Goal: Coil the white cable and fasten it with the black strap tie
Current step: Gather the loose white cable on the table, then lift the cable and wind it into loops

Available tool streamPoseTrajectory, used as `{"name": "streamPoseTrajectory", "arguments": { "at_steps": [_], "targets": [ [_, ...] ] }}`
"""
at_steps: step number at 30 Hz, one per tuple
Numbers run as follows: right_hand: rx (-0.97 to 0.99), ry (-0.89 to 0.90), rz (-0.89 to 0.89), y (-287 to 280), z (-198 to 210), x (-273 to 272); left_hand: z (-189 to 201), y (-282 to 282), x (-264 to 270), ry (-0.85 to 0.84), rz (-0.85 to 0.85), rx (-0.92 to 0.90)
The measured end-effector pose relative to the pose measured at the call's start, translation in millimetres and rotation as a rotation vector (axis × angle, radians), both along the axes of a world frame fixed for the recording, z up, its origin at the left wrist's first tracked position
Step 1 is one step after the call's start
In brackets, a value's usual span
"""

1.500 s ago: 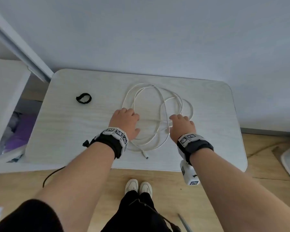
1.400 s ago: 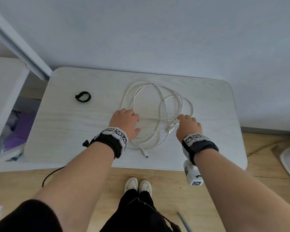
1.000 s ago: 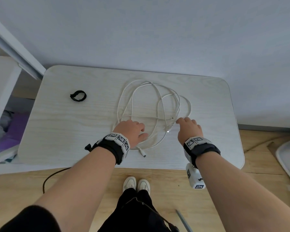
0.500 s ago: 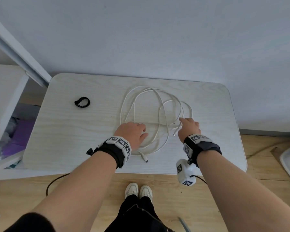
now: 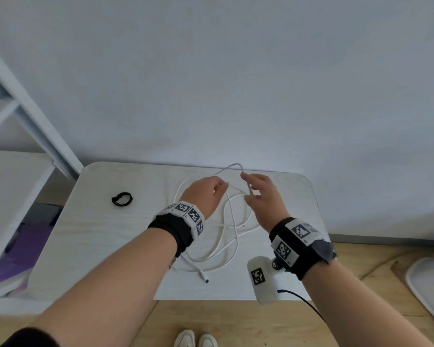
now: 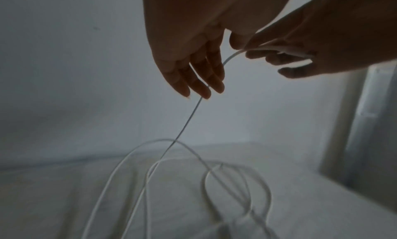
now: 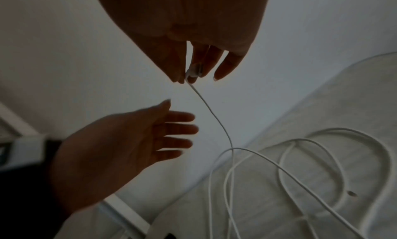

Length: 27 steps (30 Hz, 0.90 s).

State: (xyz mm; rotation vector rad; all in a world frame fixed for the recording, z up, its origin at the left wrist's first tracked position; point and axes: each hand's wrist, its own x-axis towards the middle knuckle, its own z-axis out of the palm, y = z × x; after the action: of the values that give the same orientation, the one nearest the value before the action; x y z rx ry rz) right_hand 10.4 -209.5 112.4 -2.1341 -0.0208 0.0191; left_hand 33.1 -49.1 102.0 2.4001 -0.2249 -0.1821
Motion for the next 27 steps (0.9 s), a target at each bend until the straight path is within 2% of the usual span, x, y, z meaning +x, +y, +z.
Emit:
{"name": "streamPoseTrajectory", "arguments": {
  "at_steps": [5, 12, 16, 20, 24, 27],
  "targets": [
    [0.025, -0.149, 0.135, 19.6, 49.3, -9.1, 61.8, -10.7, 21.3, 0.196, 0.161, -0.512],
    [-0.027, -0.334, 0.205, 31.0, 105.3, -3.1, 147.8, -2.1, 34.3, 0.284, 0.175, -0.863],
    [-0.017, -0.462, 0.21, 31.8, 130.5, 3.2, 188.3, 4.2, 36.6, 0.259, 0.195, -0.924],
    [0.066, -0.516, 0.186, 33.0, 147.3, 9.1, 217.8, 17.0, 36.1, 0.217, 0.07, -0.866],
    [0.132, -0.558, 0.213, 39.8, 158.7, 11.8, 233.8, 29.1, 32.1, 0.172, -0.005, -0.77],
    [0.169, -0.572, 0.116, 39.4, 162.4, 23.2, 235.7, 37.0, 31.5, 0.141, 0.017, -0.725]
  ]
}}
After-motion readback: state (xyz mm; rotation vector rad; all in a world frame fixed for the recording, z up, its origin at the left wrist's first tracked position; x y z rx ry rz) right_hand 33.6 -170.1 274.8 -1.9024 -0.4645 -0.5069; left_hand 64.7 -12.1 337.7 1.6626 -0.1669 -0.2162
